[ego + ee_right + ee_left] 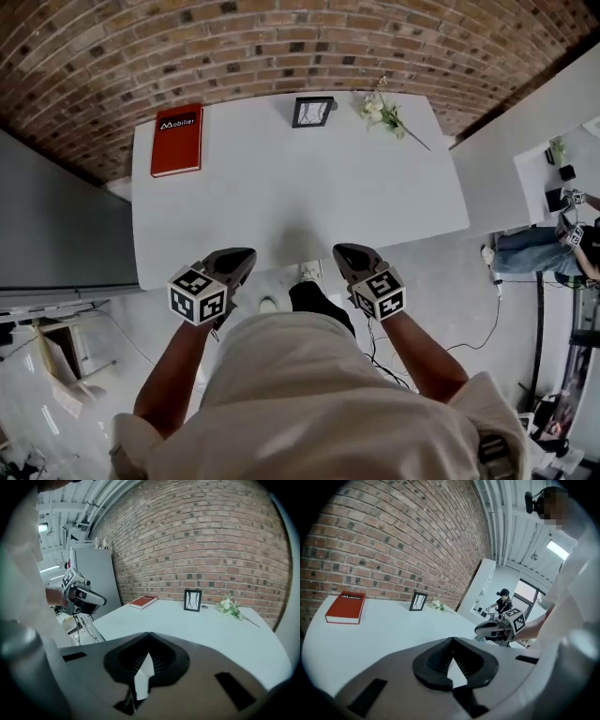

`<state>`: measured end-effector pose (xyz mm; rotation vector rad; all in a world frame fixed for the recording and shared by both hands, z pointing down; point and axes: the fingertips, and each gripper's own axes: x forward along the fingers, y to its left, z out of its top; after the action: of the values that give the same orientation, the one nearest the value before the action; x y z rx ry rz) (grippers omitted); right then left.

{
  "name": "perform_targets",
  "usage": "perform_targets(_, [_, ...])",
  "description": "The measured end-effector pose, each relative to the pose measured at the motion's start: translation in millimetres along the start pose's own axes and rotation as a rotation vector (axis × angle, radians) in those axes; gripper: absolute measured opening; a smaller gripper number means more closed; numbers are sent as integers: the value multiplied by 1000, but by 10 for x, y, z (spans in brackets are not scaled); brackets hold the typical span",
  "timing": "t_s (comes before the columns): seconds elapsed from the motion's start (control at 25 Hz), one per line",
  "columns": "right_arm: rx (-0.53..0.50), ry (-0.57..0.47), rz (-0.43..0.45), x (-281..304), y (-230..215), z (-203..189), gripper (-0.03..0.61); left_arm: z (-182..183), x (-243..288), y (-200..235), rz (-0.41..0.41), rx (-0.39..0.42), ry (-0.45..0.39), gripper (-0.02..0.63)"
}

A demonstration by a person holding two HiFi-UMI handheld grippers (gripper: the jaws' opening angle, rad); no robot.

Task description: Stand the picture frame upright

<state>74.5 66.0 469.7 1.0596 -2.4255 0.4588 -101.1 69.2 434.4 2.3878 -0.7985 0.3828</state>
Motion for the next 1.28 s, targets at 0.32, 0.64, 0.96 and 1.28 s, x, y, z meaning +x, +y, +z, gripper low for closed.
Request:
perform_targets(0.32, [17, -48, -4, -295, 407, 25, 5, -210, -191, -284, -41, 59, 35, -5])
perform_targets(0.64, [3, -58, 2, -403, 646, -27, 5, -328, -246, -412, -58, 55, 32, -5])
perform_targets(0.96, [-2, -56, -2, -496, 704, -81, 5, -382, -266, -457, -56, 53, 33, -5])
perform_targets(1.28, [-22, -60, 4, -484, 745, -48, 5, -435, -295, -435, -46, 44, 33, -5])
